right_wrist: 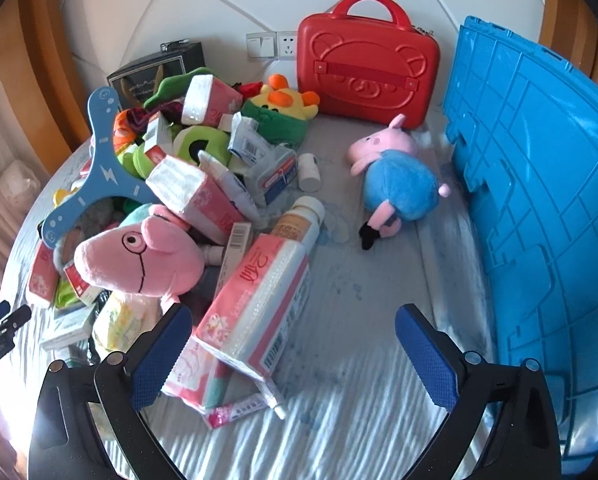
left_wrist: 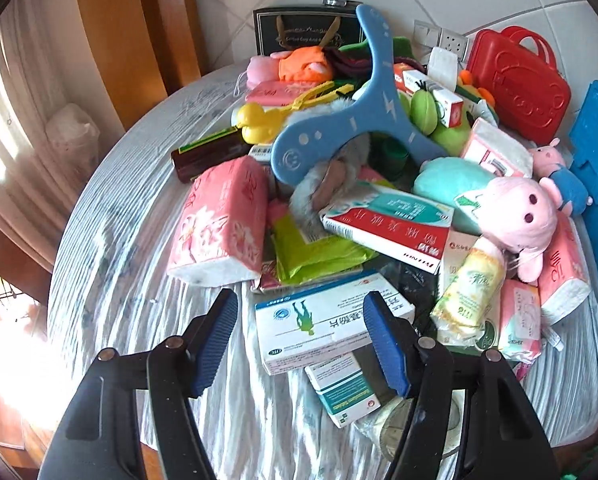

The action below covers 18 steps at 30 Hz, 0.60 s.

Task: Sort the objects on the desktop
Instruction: 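Move both tools back from the crate to the pile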

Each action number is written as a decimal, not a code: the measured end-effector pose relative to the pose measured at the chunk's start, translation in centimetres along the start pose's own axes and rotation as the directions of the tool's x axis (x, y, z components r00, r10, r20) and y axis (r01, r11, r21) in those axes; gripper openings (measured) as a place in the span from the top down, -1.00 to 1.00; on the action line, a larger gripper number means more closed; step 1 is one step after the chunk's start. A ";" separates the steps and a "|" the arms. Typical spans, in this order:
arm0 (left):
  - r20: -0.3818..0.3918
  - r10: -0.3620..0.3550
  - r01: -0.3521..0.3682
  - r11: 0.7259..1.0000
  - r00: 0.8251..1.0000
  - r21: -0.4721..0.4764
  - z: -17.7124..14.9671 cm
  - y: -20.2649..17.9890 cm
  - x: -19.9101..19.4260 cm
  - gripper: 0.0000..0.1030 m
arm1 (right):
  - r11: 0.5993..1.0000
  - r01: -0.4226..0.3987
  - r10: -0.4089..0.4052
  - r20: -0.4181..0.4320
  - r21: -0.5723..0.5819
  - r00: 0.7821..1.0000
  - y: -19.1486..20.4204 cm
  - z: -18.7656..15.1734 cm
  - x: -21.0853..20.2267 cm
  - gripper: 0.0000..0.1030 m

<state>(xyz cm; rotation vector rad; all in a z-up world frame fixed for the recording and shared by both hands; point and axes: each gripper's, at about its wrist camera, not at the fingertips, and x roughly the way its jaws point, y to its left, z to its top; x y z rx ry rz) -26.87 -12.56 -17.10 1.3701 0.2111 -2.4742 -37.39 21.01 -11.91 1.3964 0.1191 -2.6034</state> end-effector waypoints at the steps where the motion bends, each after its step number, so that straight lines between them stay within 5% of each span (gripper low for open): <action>1: -0.009 0.003 -0.003 1.000 1.000 0.000 -0.3 0.1 0.3 -0.25 | 1.000 -0.003 0.003 -0.011 -0.001 1.000 0.0 -0.1 0.4 -1.00; 12: -0.060 0.009 -0.008 1.000 0.998 0.019 -1.7 0.1 1.6 -0.25 | 1.000 -0.011 0.009 -0.146 -0.015 0.989 -0.4 -3.9 3.8 -1.00; 18: -0.068 -0.023 0.031 0.992 0.997 0.126 -1.7 -1.3 2.2 -0.25 | 0.999 -0.049 0.048 -0.162 0.002 0.986 0.1 -4.8 4.3 -1.00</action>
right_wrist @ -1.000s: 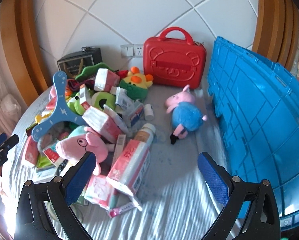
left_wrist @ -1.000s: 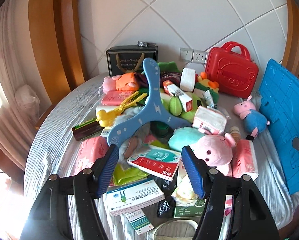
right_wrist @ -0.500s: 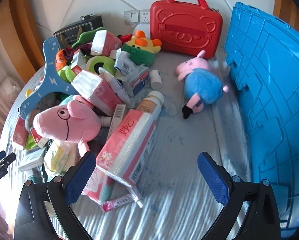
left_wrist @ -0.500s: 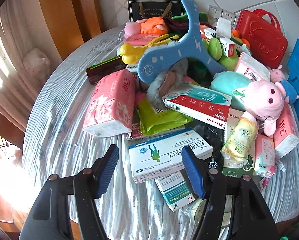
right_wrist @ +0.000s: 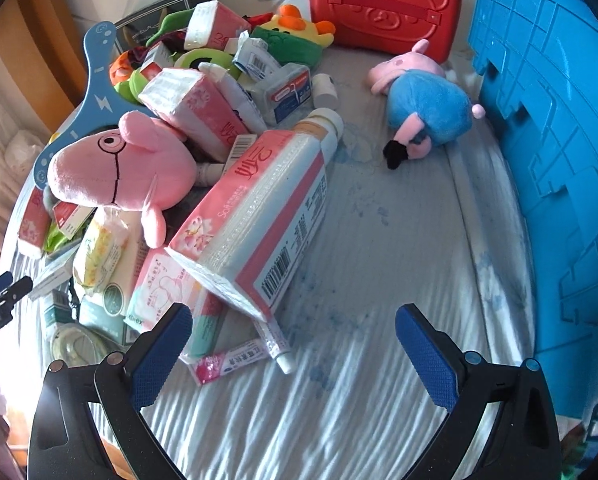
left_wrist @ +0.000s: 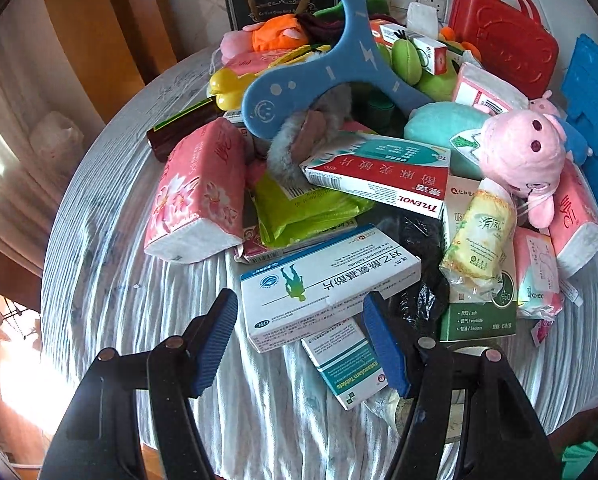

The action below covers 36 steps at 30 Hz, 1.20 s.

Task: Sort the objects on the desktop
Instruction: 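Move both tools back from the crate to the pile, then grasp the white medicine box with the left tool while the right tool grasps the pink Kotex pack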

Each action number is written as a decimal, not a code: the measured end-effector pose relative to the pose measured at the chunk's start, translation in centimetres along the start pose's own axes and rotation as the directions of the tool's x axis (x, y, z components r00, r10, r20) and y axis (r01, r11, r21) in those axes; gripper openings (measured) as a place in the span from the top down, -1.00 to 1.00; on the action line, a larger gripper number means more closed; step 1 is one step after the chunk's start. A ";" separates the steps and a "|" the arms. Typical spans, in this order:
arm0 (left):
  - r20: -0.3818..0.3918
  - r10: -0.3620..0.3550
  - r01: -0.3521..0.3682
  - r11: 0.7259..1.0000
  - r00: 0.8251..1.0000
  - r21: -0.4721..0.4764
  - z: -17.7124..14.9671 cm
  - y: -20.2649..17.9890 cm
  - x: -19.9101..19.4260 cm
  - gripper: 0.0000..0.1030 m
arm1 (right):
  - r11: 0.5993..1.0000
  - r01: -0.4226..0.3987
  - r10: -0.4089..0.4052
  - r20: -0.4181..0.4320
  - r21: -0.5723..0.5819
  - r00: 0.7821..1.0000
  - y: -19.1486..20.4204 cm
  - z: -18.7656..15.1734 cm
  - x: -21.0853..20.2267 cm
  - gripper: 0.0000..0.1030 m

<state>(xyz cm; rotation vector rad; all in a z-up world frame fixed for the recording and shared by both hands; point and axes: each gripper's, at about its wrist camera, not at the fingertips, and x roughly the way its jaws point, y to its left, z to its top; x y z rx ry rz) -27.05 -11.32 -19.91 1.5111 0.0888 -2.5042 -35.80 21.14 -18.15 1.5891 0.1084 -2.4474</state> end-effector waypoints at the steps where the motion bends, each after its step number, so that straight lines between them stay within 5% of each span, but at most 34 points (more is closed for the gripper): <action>1: -0.005 -0.014 0.015 1.000 1.000 0.025 0.2 -0.2 0.3 -0.25 | 1.000 0.006 -0.005 -0.006 0.011 1.000 0.3 -0.2 0.0 -1.00; 8: -0.103 -0.113 0.136 0.957 0.988 0.256 1.0 -1.7 3.6 -0.25 | 0.989 0.006 -0.007 0.008 0.145 1.000 2.9 -1.6 -0.5 -1.00; 11: -0.128 -0.080 0.117 0.941 0.989 0.317 1.1 -1.6 5.4 -0.25 | 0.978 0.006 -0.003 -0.012 0.210 1.000 4.6 -2.3 0.3 -1.00; 13: -0.118 -0.090 0.124 0.938 0.989 0.324 1.5 -1.1 5.9 -0.18 | 0.973 0.036 -0.030 -0.028 0.229 0.999 5.5 -2.7 0.7 -1.00; 16: -0.085 -0.084 0.108 0.935 0.993 0.338 2.4 -0.2 6.1 0.20 | 0.968 0.065 -0.058 -0.034 0.242 0.998 6.6 -2.9 1.3 -1.00; 27: -0.105 -0.232 0.253 0.919 0.967 0.302 4.0 1.0 6.3 0.40 | 0.968 0.085 -0.069 -0.073 0.237 0.995 9.6 -1.7 4.9 -0.86; 36: -0.115 -0.251 0.275 0.916 0.961 0.293 4.6 0.8 6.6 0.46 | 0.959 0.047 -0.030 -0.065 0.281 0.997 9.4 -1.5 6.1 -0.85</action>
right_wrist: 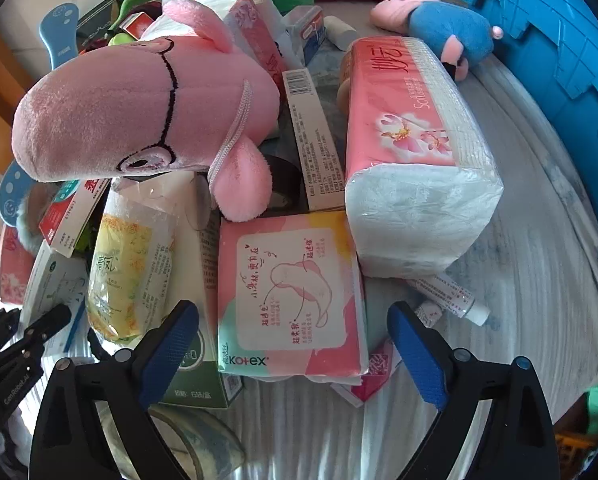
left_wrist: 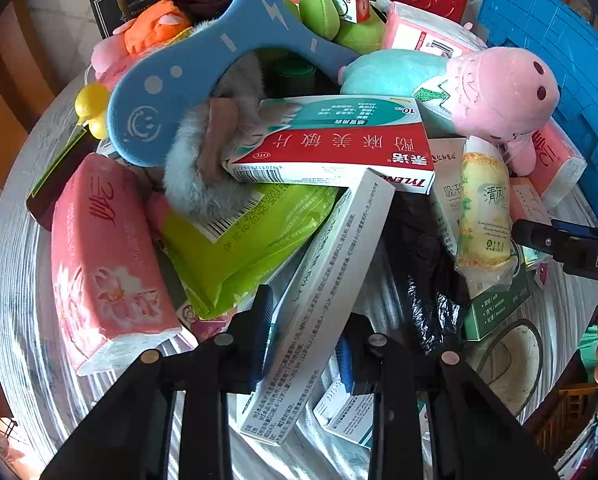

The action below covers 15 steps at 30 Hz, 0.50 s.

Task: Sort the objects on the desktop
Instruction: 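Grasp the white medicine box with the left tool while the right tool grasps the pink Kotex pack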

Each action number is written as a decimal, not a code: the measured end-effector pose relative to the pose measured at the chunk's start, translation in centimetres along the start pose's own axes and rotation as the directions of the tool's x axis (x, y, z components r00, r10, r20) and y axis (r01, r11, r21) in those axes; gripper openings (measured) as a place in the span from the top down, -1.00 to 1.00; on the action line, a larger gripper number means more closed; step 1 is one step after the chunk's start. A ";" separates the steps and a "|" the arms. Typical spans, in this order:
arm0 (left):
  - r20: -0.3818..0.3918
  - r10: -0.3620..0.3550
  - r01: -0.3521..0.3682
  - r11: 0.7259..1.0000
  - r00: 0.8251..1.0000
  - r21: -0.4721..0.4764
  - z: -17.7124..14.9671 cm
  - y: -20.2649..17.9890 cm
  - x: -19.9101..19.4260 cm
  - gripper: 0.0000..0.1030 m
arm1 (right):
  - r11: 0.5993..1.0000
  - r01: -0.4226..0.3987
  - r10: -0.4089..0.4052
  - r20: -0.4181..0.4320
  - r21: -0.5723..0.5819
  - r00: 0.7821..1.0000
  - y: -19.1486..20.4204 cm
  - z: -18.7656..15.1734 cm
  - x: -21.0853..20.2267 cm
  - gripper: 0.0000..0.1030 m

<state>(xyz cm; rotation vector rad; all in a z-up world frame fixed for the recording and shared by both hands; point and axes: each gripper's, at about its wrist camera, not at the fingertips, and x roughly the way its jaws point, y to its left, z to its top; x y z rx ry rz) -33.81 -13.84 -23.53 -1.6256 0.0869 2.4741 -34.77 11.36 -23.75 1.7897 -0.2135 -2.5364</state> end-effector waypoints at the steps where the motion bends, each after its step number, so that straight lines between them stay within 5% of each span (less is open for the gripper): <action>1: 0.004 -0.006 0.006 1.000 1.000 0.000 0.0 0.0 -0.2 0.48 | 1.000 -0.006 0.006 -0.005 0.009 1.000 -0.2 -0.1 -0.1 -0.75; 3: 0.016 -0.004 0.004 1.000 1.000 0.005 -0.1 0.1 -0.7 0.49 | 1.000 0.017 -0.017 0.003 0.012 1.000 -0.4 -0.4 -0.6 -0.52; 9: 0.011 -0.003 0.003 1.000 1.000 0.004 0.3 0.2 -0.4 0.50 | 0.999 0.052 -0.052 -0.045 0.002 0.998 -0.6 -1.0 1.2 -0.49; 15: 0.073 -0.026 0.024 0.999 0.997 0.028 0.5 -0.5 -3.2 0.65 | 0.998 0.068 -0.068 0.011 -0.005 0.998 0.1 -1.8 -0.7 -0.36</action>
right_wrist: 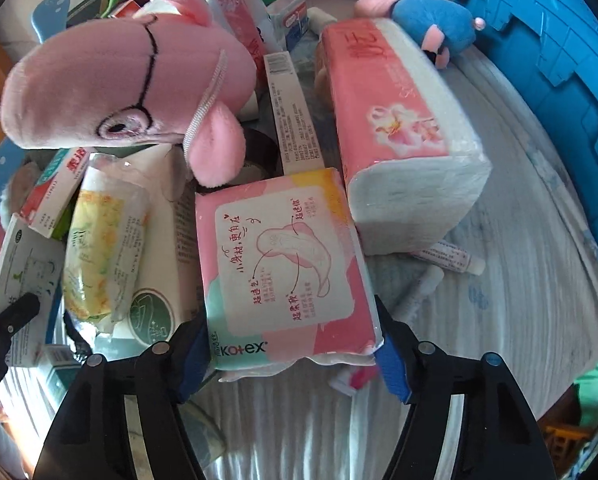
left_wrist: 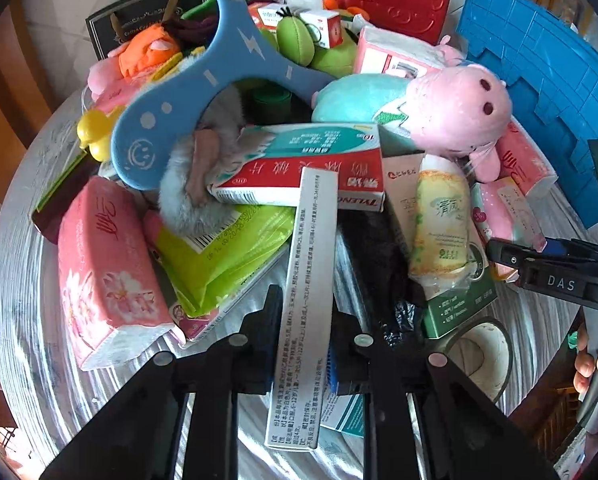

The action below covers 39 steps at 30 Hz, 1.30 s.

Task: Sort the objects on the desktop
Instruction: 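Grasp the white medicine box with the left tool while the right tool grasps the pink Kotex pack, then carry the medicine box and Kotex pack with both tools over the crate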

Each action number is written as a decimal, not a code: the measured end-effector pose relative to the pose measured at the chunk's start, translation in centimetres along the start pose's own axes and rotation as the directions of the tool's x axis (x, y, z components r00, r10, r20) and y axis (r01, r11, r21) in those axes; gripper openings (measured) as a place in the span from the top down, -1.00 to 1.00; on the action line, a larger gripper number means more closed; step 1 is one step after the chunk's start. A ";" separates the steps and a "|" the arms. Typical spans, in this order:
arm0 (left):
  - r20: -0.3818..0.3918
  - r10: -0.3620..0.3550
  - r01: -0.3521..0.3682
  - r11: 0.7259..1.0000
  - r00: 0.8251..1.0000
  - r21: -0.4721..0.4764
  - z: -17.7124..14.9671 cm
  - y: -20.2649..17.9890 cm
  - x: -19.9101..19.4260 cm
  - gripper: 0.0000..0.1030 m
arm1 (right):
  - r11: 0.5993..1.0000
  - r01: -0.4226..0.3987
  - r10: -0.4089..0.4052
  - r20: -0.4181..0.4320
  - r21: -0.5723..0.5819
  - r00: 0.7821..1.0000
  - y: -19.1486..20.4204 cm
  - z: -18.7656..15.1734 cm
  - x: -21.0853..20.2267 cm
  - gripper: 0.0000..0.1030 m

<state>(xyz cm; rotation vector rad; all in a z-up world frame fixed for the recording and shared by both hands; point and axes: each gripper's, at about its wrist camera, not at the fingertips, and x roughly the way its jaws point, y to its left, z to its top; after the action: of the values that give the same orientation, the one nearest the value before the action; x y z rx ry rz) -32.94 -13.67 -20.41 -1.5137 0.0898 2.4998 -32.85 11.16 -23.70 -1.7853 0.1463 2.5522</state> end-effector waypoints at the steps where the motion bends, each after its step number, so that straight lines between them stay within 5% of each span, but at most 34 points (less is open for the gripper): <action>1: 0.017 -0.003 0.003 1.000 1.000 -0.004 -0.3 0.3 -0.8 0.66 | 1.000 -0.007 0.007 0.014 -0.001 1.000 0.0 -0.1 -0.8 -0.36; 11: 0.240 0.015 -0.013 1.000 0.971 -0.011 1.8 -3.4 -8.4 0.68 | 0.997 -0.065 0.074 0.237 -0.044 0.969 0.2 0.6 -10.7 -0.36; 24: 0.467 -0.066 0.026 0.995 0.882 0.092 6.2 -12.4 -16.0 0.68 | 0.998 -0.018 0.048 0.511 -0.063 0.858 -3.0 2.2 -22.5 -0.36; 34: 0.573 -0.126 0.029 0.984 0.810 0.175 10.3 -26.3 -18.0 0.68 | 0.999 0.043 -0.031 0.673 -0.002 0.739 -12.9 3.1 -29.8 -0.36; 39: 0.586 -0.147 0.027 0.977 0.797 0.209 13.6 -36.8 -17.9 0.68 | 0.998 0.055 -0.060 0.706 0.029 0.705 -21.6 5.5 -32.0 -0.36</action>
<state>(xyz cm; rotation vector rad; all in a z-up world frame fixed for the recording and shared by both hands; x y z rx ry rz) -28.83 21.72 3.97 -0.5826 0.1456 2.6711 -25.40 34.21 6.81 -0.6583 0.0719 2.9564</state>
